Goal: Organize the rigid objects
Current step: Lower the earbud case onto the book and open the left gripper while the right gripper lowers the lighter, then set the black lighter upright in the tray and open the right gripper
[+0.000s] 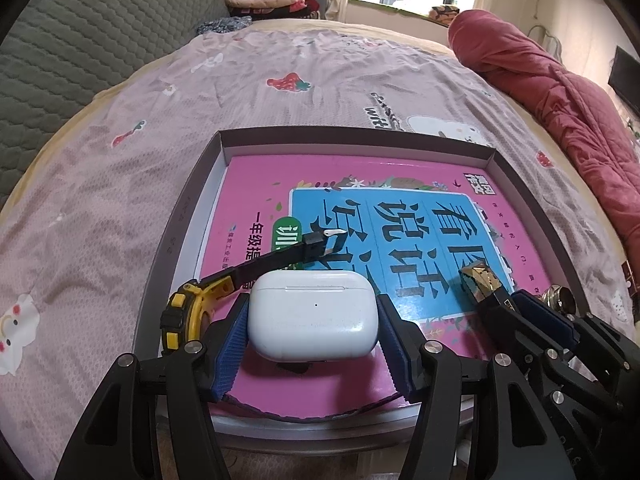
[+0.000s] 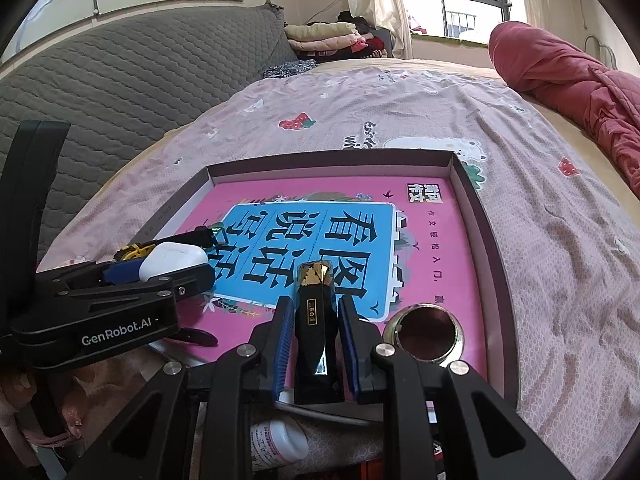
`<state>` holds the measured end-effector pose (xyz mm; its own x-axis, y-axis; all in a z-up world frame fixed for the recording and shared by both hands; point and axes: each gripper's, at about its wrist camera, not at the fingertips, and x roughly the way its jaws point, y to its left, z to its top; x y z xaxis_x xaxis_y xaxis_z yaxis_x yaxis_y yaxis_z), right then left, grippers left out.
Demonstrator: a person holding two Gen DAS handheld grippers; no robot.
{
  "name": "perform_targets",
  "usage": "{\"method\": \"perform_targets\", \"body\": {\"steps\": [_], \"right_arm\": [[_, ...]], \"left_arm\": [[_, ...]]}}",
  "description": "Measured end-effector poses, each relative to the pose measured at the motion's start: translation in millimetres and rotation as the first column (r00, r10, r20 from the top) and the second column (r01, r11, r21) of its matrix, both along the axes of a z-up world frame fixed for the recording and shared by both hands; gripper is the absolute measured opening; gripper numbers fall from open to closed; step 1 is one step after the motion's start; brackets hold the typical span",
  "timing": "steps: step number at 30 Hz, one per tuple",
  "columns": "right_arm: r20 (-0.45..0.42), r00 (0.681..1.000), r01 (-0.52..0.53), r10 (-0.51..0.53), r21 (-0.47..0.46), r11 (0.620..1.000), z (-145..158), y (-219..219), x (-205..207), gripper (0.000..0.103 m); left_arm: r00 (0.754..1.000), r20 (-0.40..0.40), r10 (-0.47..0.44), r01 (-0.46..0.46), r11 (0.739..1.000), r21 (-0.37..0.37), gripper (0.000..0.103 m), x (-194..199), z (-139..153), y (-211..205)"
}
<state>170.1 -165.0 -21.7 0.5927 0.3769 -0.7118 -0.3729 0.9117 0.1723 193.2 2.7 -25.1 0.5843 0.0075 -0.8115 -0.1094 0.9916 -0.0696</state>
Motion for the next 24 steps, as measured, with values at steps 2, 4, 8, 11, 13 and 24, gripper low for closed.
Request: {"method": "perform_targets", "body": {"steps": [2,4,8,11,13,24], "right_arm": [[0.003,1.000,0.000,0.000,0.003,1.000,0.8,-0.2,-0.6,0.023],[0.012,1.000,0.003,-0.003,0.004,1.000,2.7,-0.8,-1.3,0.024],[0.026,1.000,0.008,-0.009,0.022,1.000,7.4,-3.1,-2.0,0.025],[0.034,0.999,0.012,-0.013,0.026,1.000,9.9,-4.4,-2.1,0.025],[0.036,0.999,0.014,-0.015,0.032,0.999,11.2,-5.5,-1.7,0.025],[0.088,0.996,0.028,-0.032,0.045,0.999,25.2,-12.2,-3.6,0.036]], "left_arm": [[1.000,-0.001,-0.001,0.001,1.000,-0.001,0.063,-0.4,0.0,0.1],[1.000,0.001,-0.001,0.001,1.000,-0.002,0.063,-0.3,0.4,0.1],[1.000,-0.002,-0.001,0.001,1.000,-0.005,0.063,-0.6,1.0,1.3],[1.000,0.010,0.004,-0.004,1.000,-0.007,0.063,-0.7,4.4,2.8],[1.000,0.025,0.002,-0.002,1.000,-0.012,0.063,-1.4,8.3,4.1],[0.999,0.038,0.018,-0.018,1.000,-0.003,0.063,-10.4,19.9,7.8]]}}
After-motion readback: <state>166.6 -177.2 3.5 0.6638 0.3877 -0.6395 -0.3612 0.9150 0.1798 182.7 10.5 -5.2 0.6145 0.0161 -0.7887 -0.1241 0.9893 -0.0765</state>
